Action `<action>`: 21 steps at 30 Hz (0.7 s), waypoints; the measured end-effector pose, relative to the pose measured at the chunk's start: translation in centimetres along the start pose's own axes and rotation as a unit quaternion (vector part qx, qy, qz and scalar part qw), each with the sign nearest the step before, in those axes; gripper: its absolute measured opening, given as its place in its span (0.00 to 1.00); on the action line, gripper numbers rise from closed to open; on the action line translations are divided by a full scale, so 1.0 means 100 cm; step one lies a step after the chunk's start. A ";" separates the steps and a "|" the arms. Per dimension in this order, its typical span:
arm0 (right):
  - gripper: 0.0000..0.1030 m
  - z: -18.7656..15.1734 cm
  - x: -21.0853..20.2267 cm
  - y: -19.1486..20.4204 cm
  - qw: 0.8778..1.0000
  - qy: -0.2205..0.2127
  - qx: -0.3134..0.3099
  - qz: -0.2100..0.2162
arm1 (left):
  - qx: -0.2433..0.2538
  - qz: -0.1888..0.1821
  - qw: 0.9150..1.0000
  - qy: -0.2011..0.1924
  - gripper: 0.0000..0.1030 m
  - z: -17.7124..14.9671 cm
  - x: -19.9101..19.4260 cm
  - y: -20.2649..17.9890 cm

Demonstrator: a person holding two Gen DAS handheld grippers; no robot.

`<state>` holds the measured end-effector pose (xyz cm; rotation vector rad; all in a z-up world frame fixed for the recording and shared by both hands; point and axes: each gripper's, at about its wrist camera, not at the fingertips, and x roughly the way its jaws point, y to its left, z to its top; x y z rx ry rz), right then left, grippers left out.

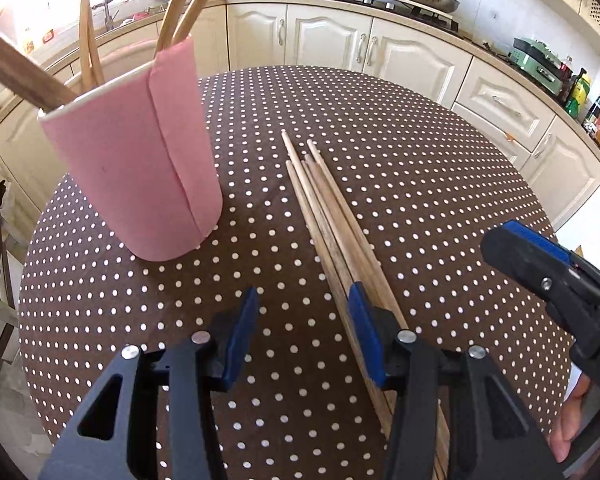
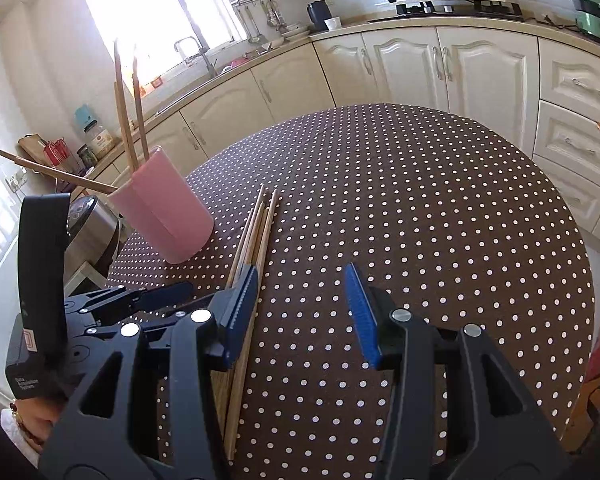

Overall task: Organize utensils
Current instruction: 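Move the open right gripper back down to the chopstick pile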

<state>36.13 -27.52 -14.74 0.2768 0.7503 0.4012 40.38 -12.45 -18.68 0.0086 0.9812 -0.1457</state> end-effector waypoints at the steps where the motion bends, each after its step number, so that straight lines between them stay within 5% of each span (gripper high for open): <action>1: 0.44 0.001 0.001 -0.001 1.000 0.001 0.001 0.001 | -0.003 0.001 1.000 0.000 0.46 0.001 0.002 0.001; 9: 0.44 0.006 0.011 -0.003 1.000 0.016 -0.002 -0.004 | -0.015 0.016 1.000 0.006 0.46 0.012 0.010 0.008; 21: 0.44 0.027 0.064 0.027 0.988 0.136 -0.067 -0.039 | -0.022 0.008 1.000 0.010 0.46 0.006 0.006 0.024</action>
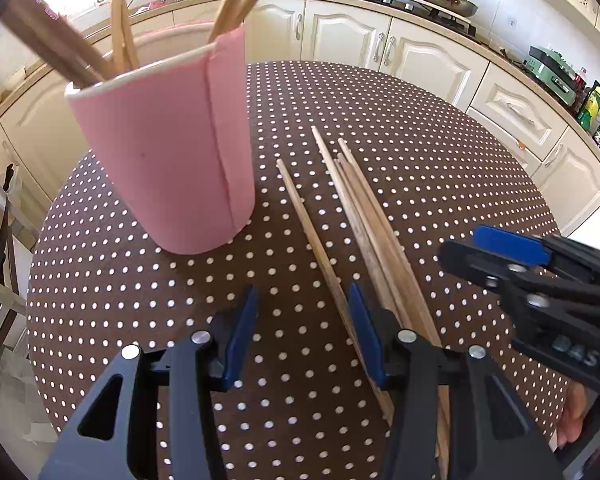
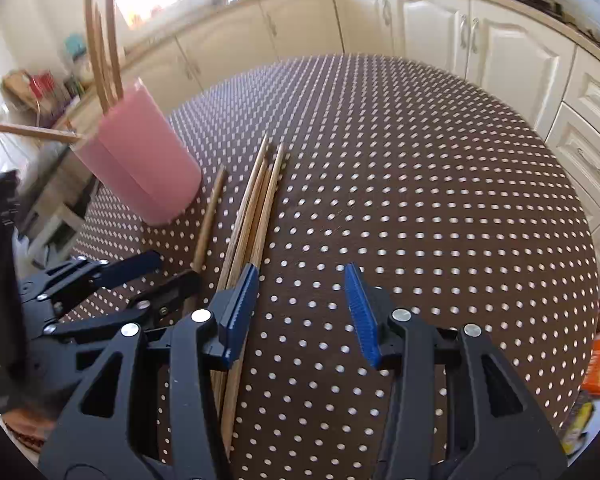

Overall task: Organize utensils
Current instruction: 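Move the open right gripper back down to the chopstick pile, then close the right gripper on one chopstick from the pile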

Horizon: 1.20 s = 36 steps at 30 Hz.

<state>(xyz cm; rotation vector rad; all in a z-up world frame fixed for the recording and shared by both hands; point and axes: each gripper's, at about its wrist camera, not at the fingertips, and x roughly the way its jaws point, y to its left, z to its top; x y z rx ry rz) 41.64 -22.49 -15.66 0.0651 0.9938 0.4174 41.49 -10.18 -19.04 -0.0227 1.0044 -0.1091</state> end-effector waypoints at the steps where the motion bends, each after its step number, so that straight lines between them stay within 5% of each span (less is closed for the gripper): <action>1: 0.44 0.002 0.003 0.003 1.000 0.004 -0.006 -0.008 | 0.001 0.000 1.000 0.000 0.46 -0.001 0.000 0.001; 11: 0.33 0.016 0.028 0.026 0.997 0.050 -0.031 -0.059 | 0.005 -0.011 1.000 0.001 0.46 -0.010 -0.006 0.016; 32: 0.31 0.034 0.042 0.059 0.992 0.097 -0.052 -0.063 | 0.020 -0.025 0.999 0.008 0.46 -0.010 -0.008 0.023; 36: 0.19 0.043 0.051 0.066 0.990 0.104 -0.064 -0.074 | 0.018 -0.020 0.999 0.018 0.46 -0.002 -0.007 0.021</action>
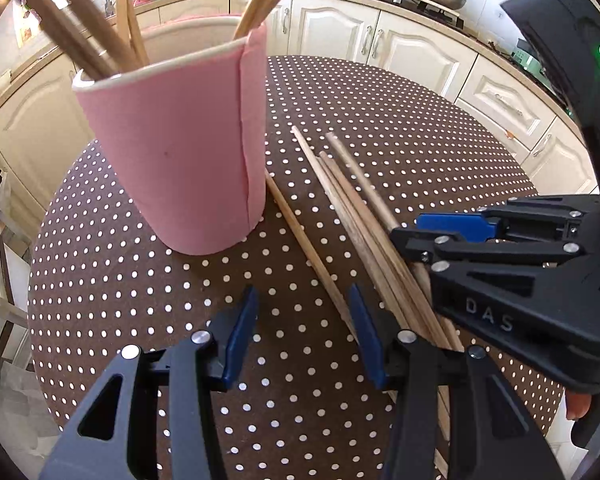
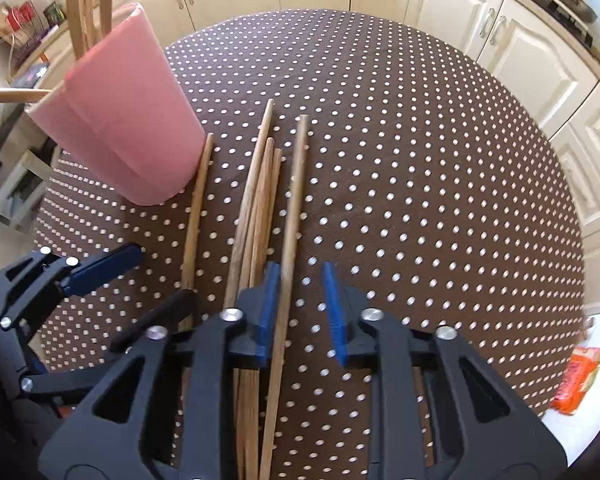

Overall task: Organize utensils
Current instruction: 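Close the right gripper on one chopstick from the pile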

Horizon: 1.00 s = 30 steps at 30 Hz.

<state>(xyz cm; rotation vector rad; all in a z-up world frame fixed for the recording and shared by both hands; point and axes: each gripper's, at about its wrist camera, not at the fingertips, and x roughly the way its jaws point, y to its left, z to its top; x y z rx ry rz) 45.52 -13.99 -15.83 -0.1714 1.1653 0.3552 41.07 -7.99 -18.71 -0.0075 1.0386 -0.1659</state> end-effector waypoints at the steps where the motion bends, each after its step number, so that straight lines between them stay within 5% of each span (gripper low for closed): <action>1: 0.17 0.003 0.001 0.000 1.000 0.004 -0.001 0.001 | 0.001 0.003 1.000 0.004 0.46 0.003 0.001 -0.001; 15: 0.12 0.047 0.013 -0.018 0.999 0.048 -0.004 0.021 | 0.000 0.045 0.999 0.030 0.46 0.028 0.017 -0.012; 18: 0.08 0.041 0.014 -0.014 0.999 0.042 -0.011 0.014 | 0.007 0.055 0.998 0.021 0.38 0.028 0.017 -0.021; 21: 0.07 0.033 0.010 -0.010 0.999 0.030 -0.007 0.019 | 0.008 0.049 0.999 0.016 0.09 0.024 0.015 -0.023; 30: 0.06 0.021 0.006 -0.023 0.999 0.007 0.010 0.036 | -0.029 -0.002 1.000 0.007 0.05 0.006 0.004 -0.007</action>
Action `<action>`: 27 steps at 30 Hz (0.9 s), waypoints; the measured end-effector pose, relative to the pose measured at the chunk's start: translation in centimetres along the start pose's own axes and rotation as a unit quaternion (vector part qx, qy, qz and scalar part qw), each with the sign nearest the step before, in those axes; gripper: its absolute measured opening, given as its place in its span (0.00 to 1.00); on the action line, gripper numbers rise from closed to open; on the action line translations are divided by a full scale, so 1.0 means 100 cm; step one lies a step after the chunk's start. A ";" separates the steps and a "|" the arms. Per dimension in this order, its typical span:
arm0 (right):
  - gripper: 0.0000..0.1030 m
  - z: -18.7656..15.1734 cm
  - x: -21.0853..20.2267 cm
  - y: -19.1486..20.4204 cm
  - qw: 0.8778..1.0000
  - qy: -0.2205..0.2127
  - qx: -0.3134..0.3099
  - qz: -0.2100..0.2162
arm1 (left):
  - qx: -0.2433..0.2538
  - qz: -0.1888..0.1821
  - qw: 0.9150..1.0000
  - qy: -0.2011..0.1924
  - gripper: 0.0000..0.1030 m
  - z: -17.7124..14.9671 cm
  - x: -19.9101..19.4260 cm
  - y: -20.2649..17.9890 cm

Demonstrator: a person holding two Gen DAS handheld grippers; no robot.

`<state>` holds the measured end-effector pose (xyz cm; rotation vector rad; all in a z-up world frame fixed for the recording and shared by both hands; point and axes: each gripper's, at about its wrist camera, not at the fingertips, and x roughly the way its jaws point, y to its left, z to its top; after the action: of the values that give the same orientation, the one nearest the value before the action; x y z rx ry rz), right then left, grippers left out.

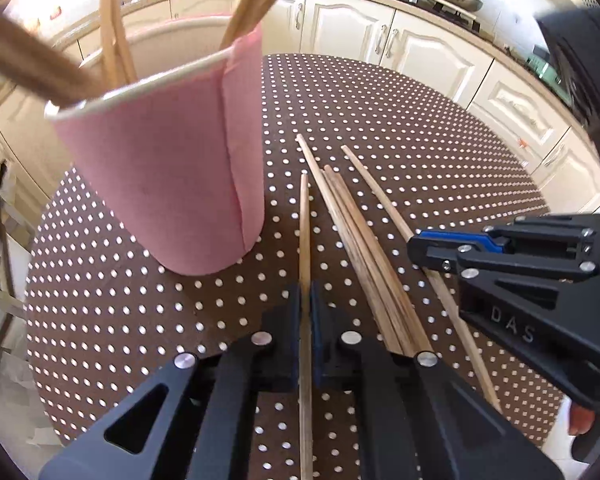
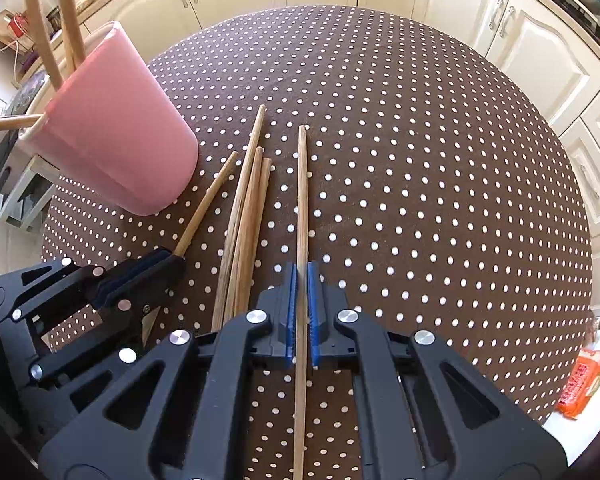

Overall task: Organize utensils
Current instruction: 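Close the right gripper on one chopstick from the pile, then lift the chopstick upright with the right gripper over the pink cup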

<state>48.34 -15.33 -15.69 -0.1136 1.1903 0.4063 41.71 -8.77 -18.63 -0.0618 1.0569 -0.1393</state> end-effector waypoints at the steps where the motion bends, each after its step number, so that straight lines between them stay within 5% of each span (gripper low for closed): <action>1: 0.06 -0.002 -0.002 -0.003 1.000 -0.005 0.004 0.003 | -0.003 -0.007 1.000 -0.004 0.05 -0.001 -0.003 0.004; 14: 0.06 -0.054 -0.073 -0.020 0.993 -0.105 0.027 0.043 | 0.034 -0.077 0.991 -0.102 0.05 -0.037 -0.082 0.001; 27: 0.06 -0.116 -0.163 -0.022 0.966 -0.248 0.028 0.069 | 0.076 -0.107 0.960 -0.249 0.05 -0.089 -0.182 -0.015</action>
<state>33.95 -24.81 -5.37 0.1180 0.7152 0.4896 25.01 -7.46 -7.11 -0.0685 0.5321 -0.3799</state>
